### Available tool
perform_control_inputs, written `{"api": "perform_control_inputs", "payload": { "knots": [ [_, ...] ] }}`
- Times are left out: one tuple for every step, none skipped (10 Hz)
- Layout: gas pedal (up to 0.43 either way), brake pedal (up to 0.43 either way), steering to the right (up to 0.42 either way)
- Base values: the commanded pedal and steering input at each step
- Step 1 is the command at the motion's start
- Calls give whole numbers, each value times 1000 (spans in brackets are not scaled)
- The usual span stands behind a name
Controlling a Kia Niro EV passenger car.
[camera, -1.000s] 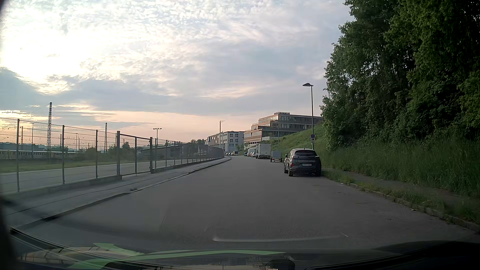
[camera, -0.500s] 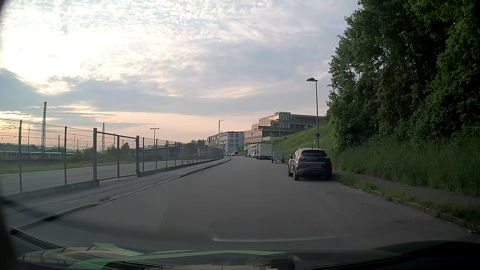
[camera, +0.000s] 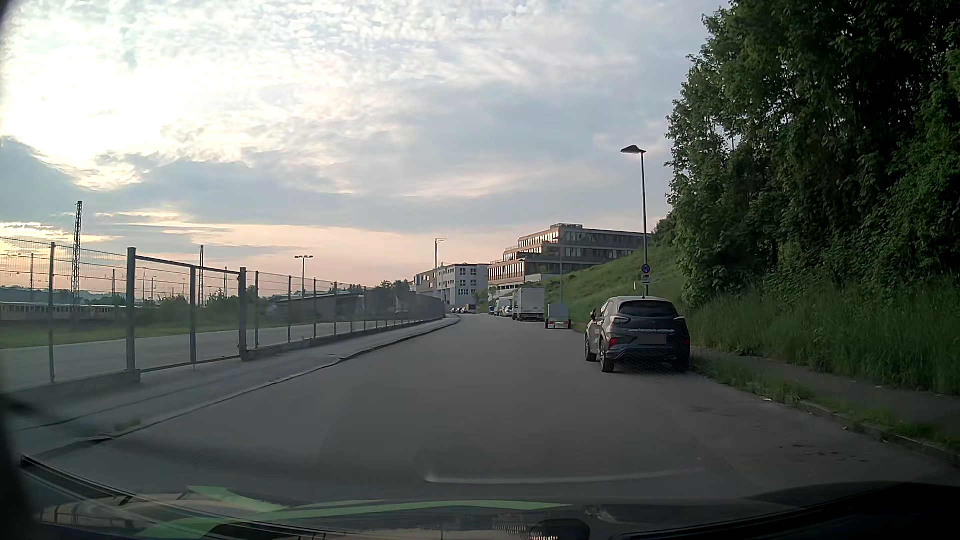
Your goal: Follow the waypoints while adhering to traffic rules and regulations
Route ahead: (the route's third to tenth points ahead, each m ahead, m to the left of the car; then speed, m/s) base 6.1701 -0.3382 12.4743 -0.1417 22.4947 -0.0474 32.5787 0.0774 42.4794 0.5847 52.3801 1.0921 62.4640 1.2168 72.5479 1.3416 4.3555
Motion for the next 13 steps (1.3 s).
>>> {"api": "perform_control_inputs", "payload": {
  "knots": [
    [0,0,-2],
    [0,0,-1],
    [0,0,-1],
    [0,0,-1],
    [0,0,-2],
    [0,0,-4],
    [0,0,-8],
    [0,0,-9],
    [0,12,-9],
    [0,55,-9],
    [0,91,-9],
    [0,110,-9],
    [0,122,-9]
  ]
}}
